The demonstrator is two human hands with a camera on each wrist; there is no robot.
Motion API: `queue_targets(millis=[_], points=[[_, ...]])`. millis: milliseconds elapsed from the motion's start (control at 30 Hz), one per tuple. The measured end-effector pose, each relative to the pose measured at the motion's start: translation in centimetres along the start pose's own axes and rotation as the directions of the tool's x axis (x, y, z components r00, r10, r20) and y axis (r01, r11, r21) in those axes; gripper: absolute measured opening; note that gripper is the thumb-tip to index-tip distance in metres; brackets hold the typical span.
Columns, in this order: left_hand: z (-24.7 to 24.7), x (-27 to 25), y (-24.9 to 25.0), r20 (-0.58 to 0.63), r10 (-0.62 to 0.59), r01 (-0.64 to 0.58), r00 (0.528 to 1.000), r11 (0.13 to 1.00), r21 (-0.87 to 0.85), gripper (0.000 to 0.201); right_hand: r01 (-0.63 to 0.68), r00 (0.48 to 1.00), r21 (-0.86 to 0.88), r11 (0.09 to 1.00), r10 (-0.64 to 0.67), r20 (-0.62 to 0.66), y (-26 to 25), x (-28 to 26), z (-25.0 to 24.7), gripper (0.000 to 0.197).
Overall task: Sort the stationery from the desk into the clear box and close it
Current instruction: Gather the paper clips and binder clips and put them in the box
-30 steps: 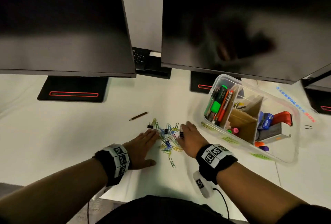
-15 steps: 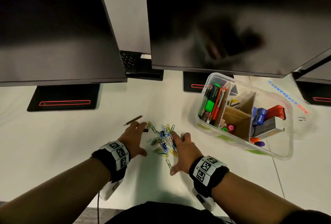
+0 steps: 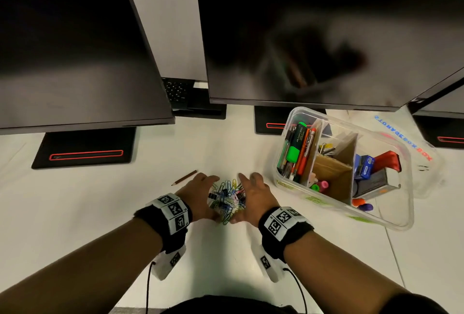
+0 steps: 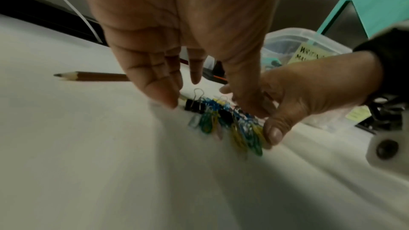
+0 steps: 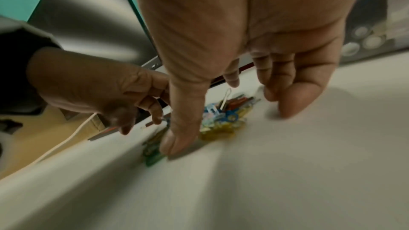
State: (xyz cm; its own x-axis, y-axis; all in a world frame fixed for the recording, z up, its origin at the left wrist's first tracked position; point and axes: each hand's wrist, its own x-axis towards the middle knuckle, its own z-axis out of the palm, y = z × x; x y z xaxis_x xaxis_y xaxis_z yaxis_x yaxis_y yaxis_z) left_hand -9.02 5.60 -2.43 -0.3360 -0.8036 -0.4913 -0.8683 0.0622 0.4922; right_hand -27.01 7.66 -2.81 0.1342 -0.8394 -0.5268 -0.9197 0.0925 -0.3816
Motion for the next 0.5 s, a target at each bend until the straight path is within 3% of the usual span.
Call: queue_targets(millis=[100, 200, 367, 500], points=[[0.9, 0.2, 0.9, 0.062, -0.008, 0.001, 0.998, 0.993, 0.118, 0.106, 0.088, 0.996, -0.007, 0.996, -0.088, 0.016, -0.7, 0.5, 0.3, 0.095], [1.8, 0.7, 1.6, 0.005, 0.016, -0.017, 1.000, 0.985, 0.174, 0.082, 0.121, 0.992, 0.040, 0.992, -0.120, -0.027, -1.3, 0.8, 0.4, 0.063], [1.6, 0.9, 2.3, -0.028, 0.027, -0.025, 0.999, 0.996, 0.081, 0.032, 0.117, 0.993, 0.075, 0.990, -0.114, -0.044, -1.3, 0.7, 0.3, 0.037], [0.6, 0.6, 2.7, -0.069, 0.045, -0.042, 0.997, 0.998, 0.043, 0.022, 0.116, 0.991, 0.073, 0.991, -0.111, -0.070, -1.7, 0.3, -0.6, 0.030]])
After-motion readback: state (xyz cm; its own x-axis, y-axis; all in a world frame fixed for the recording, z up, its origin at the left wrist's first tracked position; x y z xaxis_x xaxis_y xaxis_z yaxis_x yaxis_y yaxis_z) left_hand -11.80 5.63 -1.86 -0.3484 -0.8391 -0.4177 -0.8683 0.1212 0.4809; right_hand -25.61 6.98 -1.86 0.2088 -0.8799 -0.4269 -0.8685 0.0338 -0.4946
